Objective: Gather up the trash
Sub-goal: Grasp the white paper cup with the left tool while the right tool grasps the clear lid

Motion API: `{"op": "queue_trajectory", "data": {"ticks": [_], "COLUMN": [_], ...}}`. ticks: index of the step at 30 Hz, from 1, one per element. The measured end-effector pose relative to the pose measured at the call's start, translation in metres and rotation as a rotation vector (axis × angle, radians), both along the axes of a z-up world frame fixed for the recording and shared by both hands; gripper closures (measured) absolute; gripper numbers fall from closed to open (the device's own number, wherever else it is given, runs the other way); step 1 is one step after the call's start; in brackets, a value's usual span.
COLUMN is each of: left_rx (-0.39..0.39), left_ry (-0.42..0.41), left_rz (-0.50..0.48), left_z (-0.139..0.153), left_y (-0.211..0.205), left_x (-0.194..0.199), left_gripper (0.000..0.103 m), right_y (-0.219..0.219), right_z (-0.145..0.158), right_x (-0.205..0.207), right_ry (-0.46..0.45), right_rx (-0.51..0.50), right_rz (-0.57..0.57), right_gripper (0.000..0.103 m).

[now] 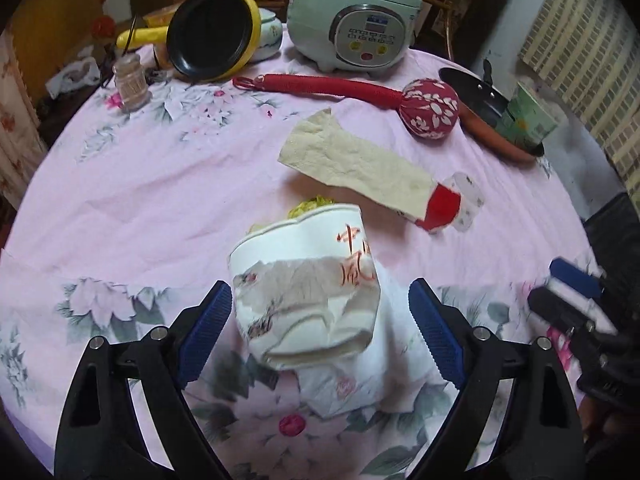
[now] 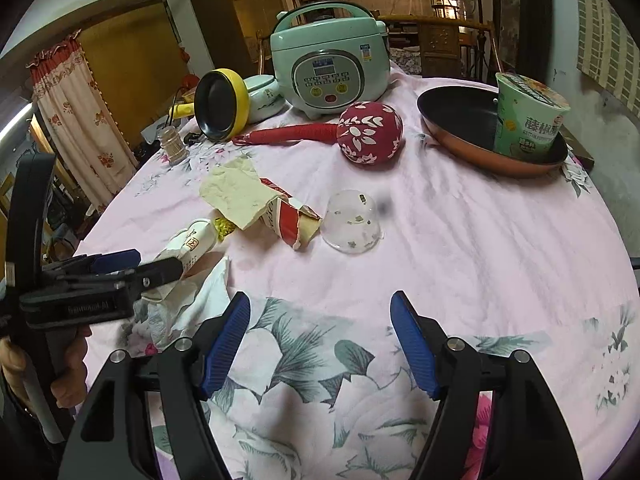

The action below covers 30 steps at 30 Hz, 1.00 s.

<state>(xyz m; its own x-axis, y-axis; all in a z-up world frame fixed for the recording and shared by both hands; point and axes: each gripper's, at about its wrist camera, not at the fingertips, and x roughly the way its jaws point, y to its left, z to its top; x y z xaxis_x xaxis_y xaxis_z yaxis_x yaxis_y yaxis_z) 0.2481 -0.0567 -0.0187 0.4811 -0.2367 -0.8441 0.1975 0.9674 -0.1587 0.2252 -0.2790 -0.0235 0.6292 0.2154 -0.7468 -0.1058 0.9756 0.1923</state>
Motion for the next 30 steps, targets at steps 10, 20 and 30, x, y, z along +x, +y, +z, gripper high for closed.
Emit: {"op": "queue_trajectory", "data": {"ticks": [10, 20, 30], "left_rx": [-0.01, -0.004, -0.031], "left_ry": [0.178, 0.133, 0.019], "left_rz": [0.062, 0.098, 0.128], "left_z": [-0.03, -0.015, 0.022], "left_y": [-0.002, 0.024, 0.064], "left_x": [0.042, 0.027, -0.03], "left_gripper": [0.014, 0.025, 0.025], "right_y": [-0.002, -0.012, 0.003], "right_z": [-0.005, -0.018, -0.032], "right_x": [0.018, 0.033, 0.072], "right_ry": [0.009, 0.041, 0.055], "right_rx": [-0.029, -0.03, -0.172], "right_rz": [-0.001, -0.035, -0.006], "right_gripper": [0.031, 0.031, 0.031]}}
